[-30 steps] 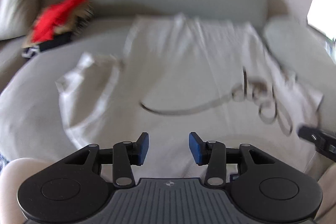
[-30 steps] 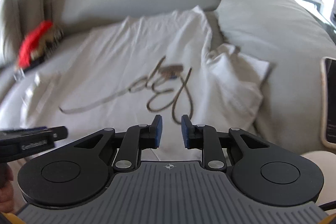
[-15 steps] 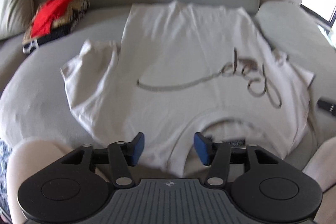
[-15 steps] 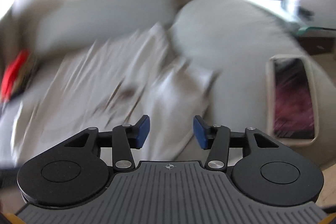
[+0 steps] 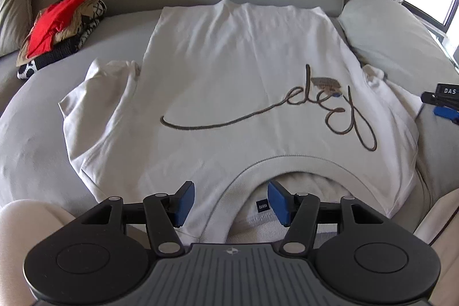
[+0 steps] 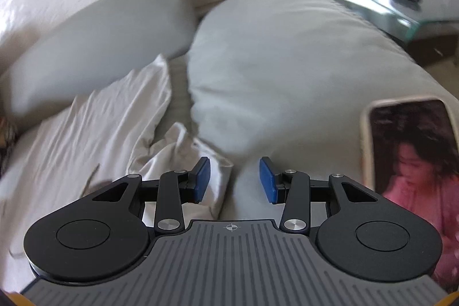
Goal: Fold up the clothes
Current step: 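Grasp the sleeve nearest the right tool, pull it outward, release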
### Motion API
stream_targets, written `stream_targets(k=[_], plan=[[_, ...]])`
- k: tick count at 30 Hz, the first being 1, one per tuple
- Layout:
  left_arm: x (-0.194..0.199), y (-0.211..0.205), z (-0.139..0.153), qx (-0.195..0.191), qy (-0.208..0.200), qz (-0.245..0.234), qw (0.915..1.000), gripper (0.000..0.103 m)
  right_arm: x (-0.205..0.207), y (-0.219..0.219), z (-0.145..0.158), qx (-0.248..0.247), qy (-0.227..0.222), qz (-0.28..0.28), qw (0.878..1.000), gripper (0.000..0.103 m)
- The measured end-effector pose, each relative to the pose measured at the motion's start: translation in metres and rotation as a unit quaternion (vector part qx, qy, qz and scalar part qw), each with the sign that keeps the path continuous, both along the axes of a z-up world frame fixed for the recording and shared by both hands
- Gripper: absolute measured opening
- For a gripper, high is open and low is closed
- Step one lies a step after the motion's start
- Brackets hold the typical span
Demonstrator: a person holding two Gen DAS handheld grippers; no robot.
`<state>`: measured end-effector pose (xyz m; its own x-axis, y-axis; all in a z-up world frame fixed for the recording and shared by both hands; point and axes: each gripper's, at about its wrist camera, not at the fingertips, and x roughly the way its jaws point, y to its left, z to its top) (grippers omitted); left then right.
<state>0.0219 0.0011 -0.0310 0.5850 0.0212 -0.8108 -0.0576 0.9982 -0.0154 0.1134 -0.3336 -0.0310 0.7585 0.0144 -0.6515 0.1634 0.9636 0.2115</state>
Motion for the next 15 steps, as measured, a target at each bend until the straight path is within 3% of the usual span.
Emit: stream_targets(k=[2,9,15], plan=[[0.001,0.000,-0.002,0.002,0.002,0.000,1.0000,0.057,0.003,0.004,-0.003,0.002,0.006,0.016,1.000,0.043],[0.000,0.001,-0.007,-0.002,0.011,0.000,0.9999,0.057,0.016,0.016,-0.011,-0.031,0.026,0.027,0.999,0.005],[-0.002,0.003,-0.007,-0.002,0.005,0.002,1.0000,0.062,0.000,0.019,0.005,-0.084,-0.019,-0.022,0.996,0.001]])
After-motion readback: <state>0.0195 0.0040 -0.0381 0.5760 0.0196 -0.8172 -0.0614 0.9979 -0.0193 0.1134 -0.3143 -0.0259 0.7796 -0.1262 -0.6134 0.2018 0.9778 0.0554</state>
